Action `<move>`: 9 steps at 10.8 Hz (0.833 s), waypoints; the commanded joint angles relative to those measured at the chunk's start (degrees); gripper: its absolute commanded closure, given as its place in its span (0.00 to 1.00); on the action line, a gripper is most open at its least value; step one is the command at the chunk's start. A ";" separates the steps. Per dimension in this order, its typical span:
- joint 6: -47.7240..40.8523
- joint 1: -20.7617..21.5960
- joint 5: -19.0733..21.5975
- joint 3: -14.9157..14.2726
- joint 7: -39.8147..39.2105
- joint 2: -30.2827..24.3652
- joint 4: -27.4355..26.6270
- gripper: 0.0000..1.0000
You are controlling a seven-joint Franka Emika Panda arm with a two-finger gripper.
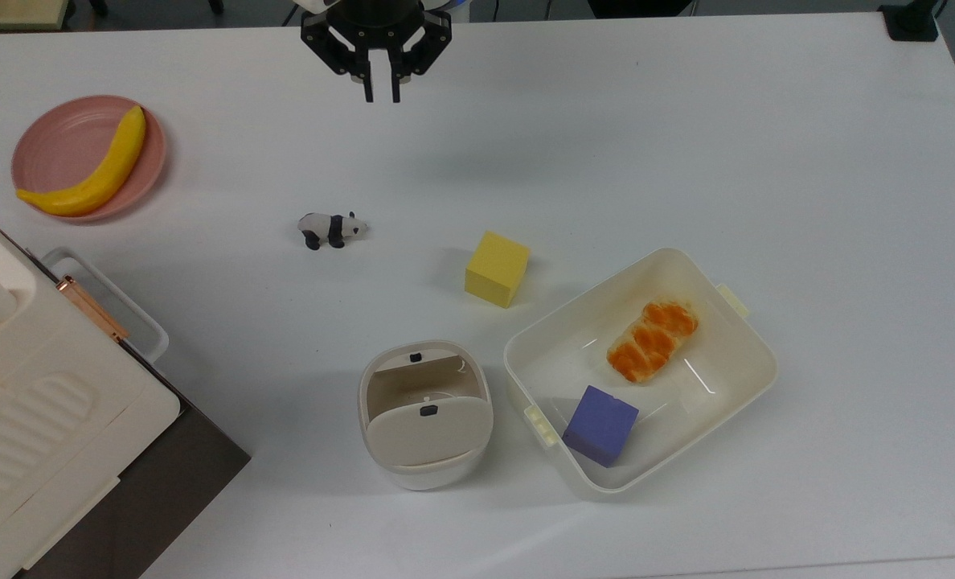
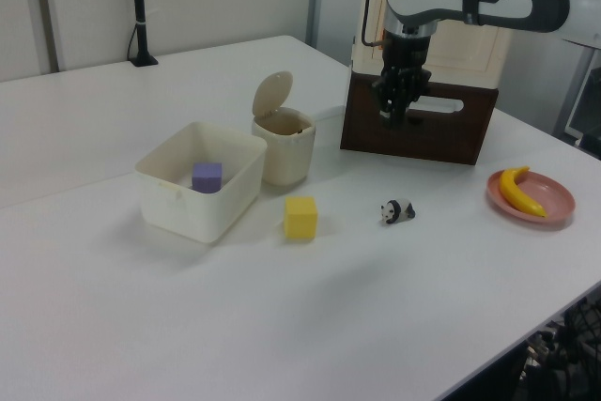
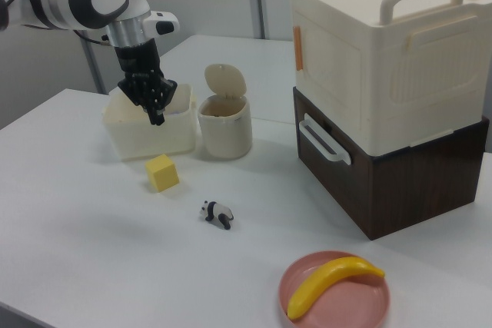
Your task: Close the trash can
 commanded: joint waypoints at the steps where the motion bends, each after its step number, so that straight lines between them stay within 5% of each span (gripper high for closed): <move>1: -2.24 0.36 1.29 -0.26 -2.51 -0.46 0.10 1.00; 9: -1.36 0.27 1.38 -0.26 -2.60 1.21 1.14 1.00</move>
